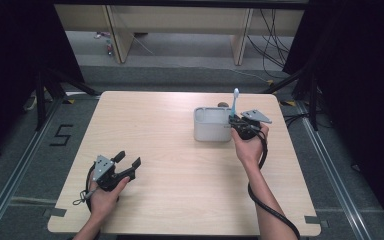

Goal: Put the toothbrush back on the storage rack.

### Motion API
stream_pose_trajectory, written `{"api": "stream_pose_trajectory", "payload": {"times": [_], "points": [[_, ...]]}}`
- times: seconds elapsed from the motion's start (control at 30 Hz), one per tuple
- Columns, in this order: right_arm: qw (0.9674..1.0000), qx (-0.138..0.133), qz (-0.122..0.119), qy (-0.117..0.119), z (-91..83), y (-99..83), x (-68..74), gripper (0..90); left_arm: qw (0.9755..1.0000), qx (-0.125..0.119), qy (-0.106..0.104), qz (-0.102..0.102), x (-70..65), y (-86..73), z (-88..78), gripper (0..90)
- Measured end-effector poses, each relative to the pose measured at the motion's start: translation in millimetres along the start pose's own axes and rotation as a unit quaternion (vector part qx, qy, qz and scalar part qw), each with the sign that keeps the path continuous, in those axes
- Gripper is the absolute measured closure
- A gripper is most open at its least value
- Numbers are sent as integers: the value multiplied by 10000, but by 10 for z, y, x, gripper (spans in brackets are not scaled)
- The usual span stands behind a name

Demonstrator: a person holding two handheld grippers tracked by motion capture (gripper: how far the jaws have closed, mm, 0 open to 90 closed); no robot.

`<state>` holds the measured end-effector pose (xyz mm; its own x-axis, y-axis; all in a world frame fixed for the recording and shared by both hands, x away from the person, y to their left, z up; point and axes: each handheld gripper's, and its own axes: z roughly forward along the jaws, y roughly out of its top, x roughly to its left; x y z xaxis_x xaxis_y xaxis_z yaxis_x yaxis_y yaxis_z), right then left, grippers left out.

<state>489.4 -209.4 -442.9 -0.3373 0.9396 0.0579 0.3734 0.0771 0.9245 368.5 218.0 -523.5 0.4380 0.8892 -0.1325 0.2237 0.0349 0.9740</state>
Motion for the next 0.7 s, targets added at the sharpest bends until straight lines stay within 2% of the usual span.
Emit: {"api": "stream_pose_trajectory", "payload": {"times": [0.13,0.2,0.23,0.27,0.33,0.4,0.43,0.47,0.5,0.57,0.63,0.67,0.7], "points": [[10000,16,-43,14,-13,1,4,764,10000,-2,3,-1,0,0,0,293],[9998,37,-192,-68,-23,14,-2,735,10000,-4,3,8,0,0,0,293],[10000,85,-42,-29,-30,19,19,710,10000,0,5,12,-1,0,0,293],[9999,143,-31,27,-39,30,19,683,10000,2,4,19,-1,0,0,293],[9997,217,-100,27,-48,45,44,624,9999,-125,-74,51,7,-6,24,293],[9994,269,-208,48,-52,64,55,567,9999,-115,-65,43,5,-6,22,293],[9993,326,-163,16,-63,72,70,551,10000,-46,-23,41,2,-2,9,293],[9994,274,-223,-11,-63,74,64,534,10000,2,5,19,-1,0,-1,293],[9995,273,-149,-67,-72,76,78,516,10000,-4,5,11,-1,-1,-1,293],[9993,297,-222,-50,-84,85,65,486,10000,-4,3,4,0,0,0,293],[9992,350,-113,-130,-108,85,83,471,10000,3,3,16,-1,0,0,293],[9993,364,-115,-63,-112,84,75,464,10000,-19,-6,22,-1,-2,2,293],[9991,353,-202,-103,-122,84,65,456,10000,-18,-4,23,-2,-2,2,293]]}}
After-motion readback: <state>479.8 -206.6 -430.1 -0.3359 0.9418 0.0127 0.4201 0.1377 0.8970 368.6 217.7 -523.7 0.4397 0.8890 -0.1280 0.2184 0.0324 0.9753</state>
